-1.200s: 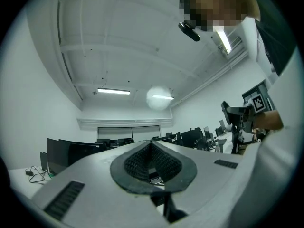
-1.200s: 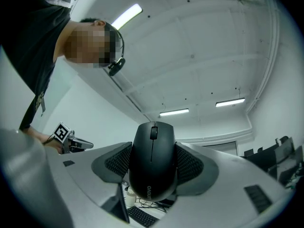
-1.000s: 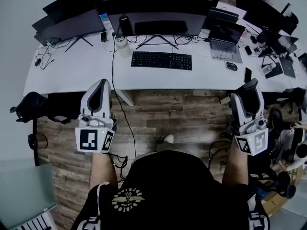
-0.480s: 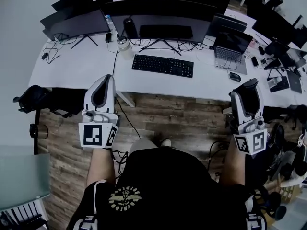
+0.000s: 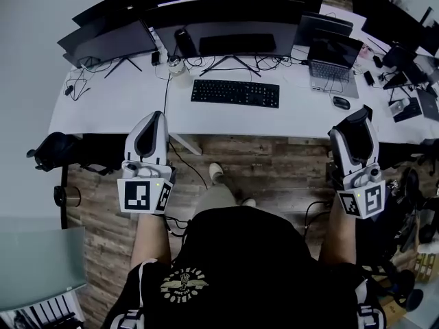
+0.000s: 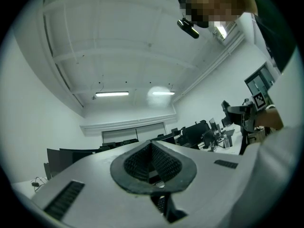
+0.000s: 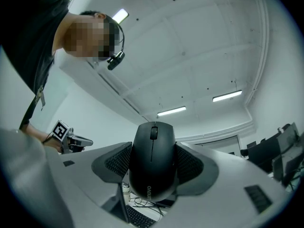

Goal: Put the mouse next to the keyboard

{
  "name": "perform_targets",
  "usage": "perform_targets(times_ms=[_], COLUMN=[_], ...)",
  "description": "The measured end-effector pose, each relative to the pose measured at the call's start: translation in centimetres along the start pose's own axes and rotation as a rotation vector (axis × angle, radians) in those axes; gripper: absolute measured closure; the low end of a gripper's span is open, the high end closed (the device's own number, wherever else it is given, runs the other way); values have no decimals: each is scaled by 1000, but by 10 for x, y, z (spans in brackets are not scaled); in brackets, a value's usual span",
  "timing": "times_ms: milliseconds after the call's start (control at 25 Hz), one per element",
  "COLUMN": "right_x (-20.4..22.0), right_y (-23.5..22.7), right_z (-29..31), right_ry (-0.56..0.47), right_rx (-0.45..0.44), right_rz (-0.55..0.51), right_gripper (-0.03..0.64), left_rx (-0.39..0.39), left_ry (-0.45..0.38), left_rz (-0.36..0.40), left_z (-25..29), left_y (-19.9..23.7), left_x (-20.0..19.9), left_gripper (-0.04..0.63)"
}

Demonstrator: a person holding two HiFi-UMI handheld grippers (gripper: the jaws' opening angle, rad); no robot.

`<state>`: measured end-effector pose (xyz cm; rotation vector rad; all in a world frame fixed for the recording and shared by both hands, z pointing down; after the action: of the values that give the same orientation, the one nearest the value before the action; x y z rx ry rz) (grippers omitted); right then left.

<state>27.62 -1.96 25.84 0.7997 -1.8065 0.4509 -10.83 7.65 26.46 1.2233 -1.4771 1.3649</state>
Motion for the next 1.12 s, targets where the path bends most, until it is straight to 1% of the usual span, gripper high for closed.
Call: perform_targets(times_ms=[360, 480, 680, 920, 1120], right_x=[8, 14, 17, 41, 54], right_y=[-10, -10, -9, -14, -20], right_z=[22, 36, 60, 91, 123], right_ry=[29, 44, 48, 62, 68], right_rx=[24, 8, -13, -17, -10], right_rz=[-30, -20, -34, -13, -6], right_gripper=[331, 331, 331, 331, 331], left_rx=[12, 4, -2, 2, 18], left_ry=[0, 2, 1, 21, 5], left_rz=[-21, -38, -44, -37, -39], left_z=[30, 40, 57, 78, 107], left_y=[17, 25, 37, 52, 65], left_x=[16, 21, 24, 39, 43], left_gripper=[594, 595, 595, 595, 595])
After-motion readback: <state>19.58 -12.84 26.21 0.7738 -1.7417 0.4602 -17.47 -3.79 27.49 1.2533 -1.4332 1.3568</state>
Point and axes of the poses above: the fingertips, and each gripper's own axes: z forward along the fingers, y to its left, x out of its underside, the point moved 3 cm from there along -z, backward along the fingers
